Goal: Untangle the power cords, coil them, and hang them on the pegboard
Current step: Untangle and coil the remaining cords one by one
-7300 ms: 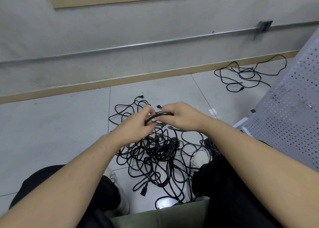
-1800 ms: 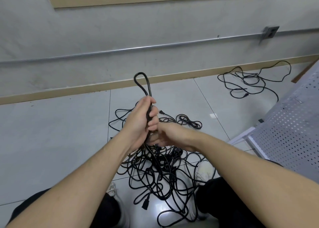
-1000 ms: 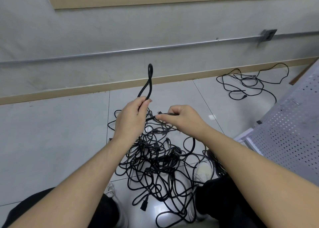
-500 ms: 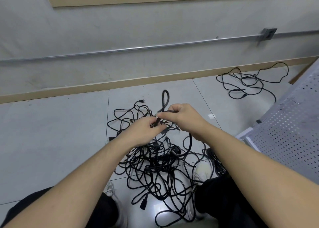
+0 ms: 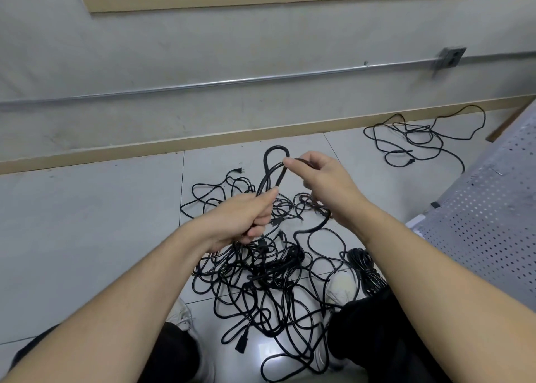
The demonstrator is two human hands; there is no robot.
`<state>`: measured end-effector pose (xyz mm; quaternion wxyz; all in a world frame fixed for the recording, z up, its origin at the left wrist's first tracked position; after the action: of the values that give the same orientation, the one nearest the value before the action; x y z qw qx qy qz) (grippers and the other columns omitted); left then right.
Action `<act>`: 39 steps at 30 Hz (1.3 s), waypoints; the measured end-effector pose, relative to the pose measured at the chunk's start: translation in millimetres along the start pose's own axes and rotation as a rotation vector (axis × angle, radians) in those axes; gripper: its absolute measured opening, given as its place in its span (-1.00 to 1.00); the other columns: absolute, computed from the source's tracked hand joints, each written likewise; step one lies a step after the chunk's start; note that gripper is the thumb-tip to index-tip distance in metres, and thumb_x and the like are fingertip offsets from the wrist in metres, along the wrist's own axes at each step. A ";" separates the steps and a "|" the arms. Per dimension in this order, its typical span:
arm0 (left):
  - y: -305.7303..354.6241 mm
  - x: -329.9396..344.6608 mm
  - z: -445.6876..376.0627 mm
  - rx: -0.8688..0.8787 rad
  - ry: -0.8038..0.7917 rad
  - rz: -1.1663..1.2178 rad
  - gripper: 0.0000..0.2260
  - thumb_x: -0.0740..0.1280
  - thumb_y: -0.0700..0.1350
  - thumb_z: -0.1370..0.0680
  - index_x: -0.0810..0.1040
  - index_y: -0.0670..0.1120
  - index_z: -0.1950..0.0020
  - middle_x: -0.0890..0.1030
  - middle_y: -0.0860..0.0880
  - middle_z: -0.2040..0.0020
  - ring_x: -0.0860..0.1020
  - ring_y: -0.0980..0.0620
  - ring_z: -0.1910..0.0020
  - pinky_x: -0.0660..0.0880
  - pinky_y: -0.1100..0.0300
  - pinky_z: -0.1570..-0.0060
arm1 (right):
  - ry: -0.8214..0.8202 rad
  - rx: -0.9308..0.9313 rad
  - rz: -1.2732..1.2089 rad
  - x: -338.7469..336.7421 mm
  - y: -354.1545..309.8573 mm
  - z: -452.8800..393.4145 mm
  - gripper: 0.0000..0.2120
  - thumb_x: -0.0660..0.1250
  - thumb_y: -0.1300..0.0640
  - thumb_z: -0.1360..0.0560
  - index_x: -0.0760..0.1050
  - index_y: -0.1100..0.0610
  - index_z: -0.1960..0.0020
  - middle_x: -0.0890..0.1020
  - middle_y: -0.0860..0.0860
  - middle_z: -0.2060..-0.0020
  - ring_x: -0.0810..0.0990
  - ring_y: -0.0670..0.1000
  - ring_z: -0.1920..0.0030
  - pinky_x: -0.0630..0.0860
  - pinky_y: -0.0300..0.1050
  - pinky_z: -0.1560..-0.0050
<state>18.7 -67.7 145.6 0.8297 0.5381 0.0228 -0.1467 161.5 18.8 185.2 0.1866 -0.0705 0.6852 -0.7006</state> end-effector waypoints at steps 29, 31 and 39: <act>-5.5 14.3 1.4 0.107 0.118 -0.083 -0.40 0.06 0.49 -0.55 0.51 0.09 0.43 0.49 -0.17 0.22 0.47 -0.07 0.32 0.39 0.10 0.09 | -0.004 0.449 -0.389 12.5 27.8 1.0 -0.65 0.31 -0.09 -0.63 0.31 0.04 0.23 0.41 -0.04 0.51 0.33 -0.07 0.54 0.40 -0.25 0.50; -4.3 16.6 -2.0 0.119 0.133 -0.010 -0.47 0.08 0.43 -0.52 0.62 0.14 0.37 0.59 -0.04 0.12 0.65 0.06 -0.03 0.38 0.06 -0.33 | 0.020 0.447 -0.485 13.6 25.5 0.7 -0.62 0.31 -0.09 -0.63 0.27 0.04 0.26 0.37 -0.04 0.49 0.24 -0.07 0.55 0.28 -0.26 0.55; 5.4 32.2 2.3 0.095 -0.059 0.199 -0.44 0.10 0.26 -0.64 0.60 -0.02 0.38 0.71 -0.20 -0.04 0.66 -0.10 -0.03 0.40 -0.24 -0.43 | 0.020 0.342 -0.653 18.1 17.6 -1.7 -0.62 0.33 -0.10 -0.62 0.30 0.05 0.25 0.39 -0.06 0.40 0.18 -0.13 0.54 0.17 -0.31 0.60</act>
<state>50.7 -74.8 145.1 0.8141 0.5718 -0.0621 -0.0803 147.1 14.1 165.0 -0.0445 -0.2463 0.5014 -0.8282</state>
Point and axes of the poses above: each hand's wrist, its own z-axis away from the middle knuckle, its own x-axis out of the palm, y = z × x, the point moved 6 cm from there along -z, towards the middle knuckle
